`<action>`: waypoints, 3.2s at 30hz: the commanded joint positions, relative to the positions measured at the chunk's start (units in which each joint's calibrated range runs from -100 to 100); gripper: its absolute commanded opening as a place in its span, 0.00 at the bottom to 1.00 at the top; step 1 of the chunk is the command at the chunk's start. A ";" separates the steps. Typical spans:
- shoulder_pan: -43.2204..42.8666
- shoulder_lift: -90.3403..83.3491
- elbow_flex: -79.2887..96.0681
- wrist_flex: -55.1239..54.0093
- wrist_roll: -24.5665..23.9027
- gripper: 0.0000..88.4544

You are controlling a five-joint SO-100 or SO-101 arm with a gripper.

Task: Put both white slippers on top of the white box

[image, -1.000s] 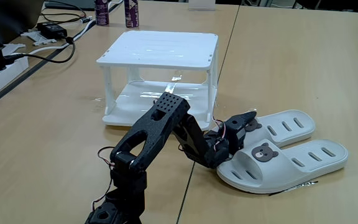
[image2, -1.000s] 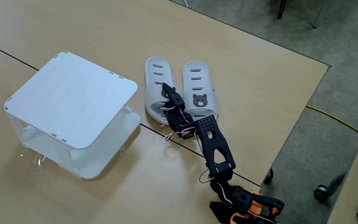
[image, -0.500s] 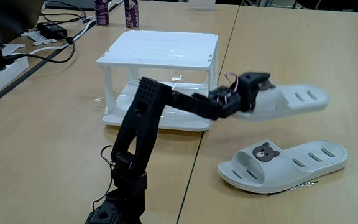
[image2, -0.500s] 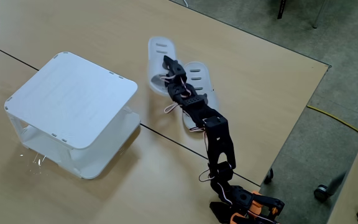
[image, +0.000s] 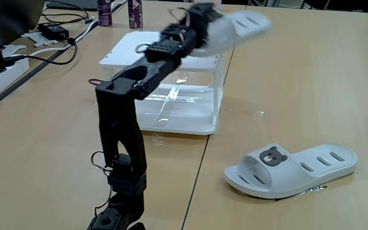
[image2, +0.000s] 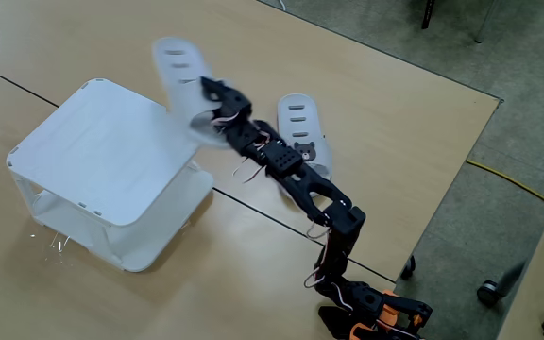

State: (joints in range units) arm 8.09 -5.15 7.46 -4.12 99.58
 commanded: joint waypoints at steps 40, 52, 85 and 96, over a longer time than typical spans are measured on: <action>-24.46 38.85 -51.53 -0.11 0.42 0.01; -20.75 43.31 -56.13 -0.11 0.42 0.03; -21.91 17.99 -26.27 -0.02 0.42 0.32; -21.33 -5.66 1.25 -0.19 0.42 0.32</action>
State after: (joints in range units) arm -14.16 3.92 3.50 -3.95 99.58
